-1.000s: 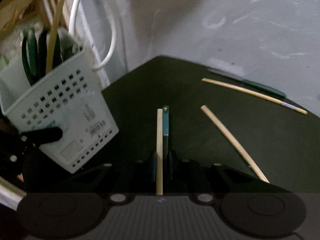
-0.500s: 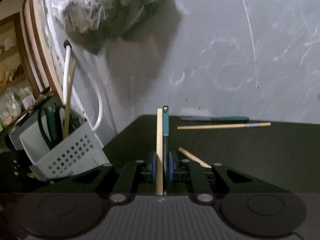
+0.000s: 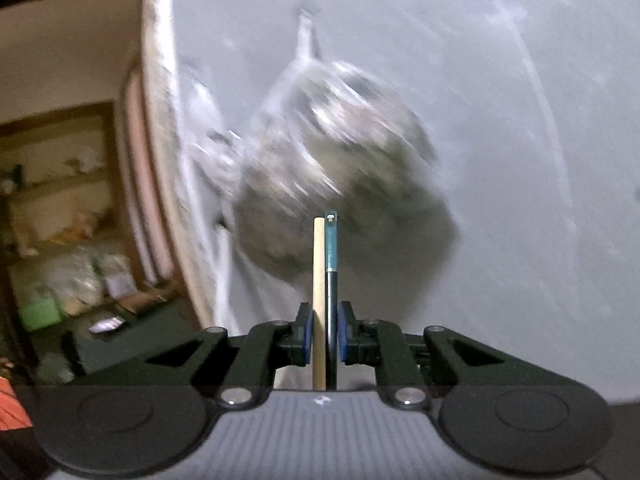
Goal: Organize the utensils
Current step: 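Lift the chopstick and utensil and carry them toward the white caddy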
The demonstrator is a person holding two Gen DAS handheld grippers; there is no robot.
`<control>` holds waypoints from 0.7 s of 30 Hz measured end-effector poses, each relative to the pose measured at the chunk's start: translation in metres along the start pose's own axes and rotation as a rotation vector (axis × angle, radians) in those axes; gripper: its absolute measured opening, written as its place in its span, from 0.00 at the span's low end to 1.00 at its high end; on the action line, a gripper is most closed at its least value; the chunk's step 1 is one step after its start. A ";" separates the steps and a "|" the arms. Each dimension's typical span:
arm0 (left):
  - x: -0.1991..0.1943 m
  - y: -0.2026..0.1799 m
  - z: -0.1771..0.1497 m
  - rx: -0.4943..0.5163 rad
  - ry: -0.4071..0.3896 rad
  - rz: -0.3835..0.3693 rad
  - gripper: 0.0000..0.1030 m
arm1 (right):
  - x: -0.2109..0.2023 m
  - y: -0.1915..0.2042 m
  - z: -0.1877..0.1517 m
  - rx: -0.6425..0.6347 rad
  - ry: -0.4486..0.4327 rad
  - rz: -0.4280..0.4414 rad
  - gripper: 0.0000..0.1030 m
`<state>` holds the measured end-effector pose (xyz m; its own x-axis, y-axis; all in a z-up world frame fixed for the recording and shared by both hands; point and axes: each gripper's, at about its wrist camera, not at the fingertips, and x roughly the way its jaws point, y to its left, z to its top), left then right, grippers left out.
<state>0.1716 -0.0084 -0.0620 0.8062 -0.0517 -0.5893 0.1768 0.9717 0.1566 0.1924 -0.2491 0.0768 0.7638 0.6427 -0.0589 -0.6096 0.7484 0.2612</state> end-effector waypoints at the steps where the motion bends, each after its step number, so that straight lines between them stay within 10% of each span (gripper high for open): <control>1: 0.000 0.000 0.000 0.000 0.000 0.000 0.77 | 0.003 0.006 0.006 -0.004 -0.022 0.032 0.14; 10: 0.001 0.001 0.001 0.007 0.008 -0.012 0.76 | 0.055 0.048 0.019 0.021 -0.157 0.247 0.14; 21: 0.002 0.002 -0.001 0.016 -0.004 -0.021 0.77 | 0.110 0.076 -0.037 -0.053 -0.108 0.236 0.14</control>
<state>0.1732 -0.0060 -0.0632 0.8048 -0.0729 -0.5891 0.2023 0.9667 0.1569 0.2224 -0.1157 0.0546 0.6156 0.7815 0.1013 -0.7816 0.5891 0.2050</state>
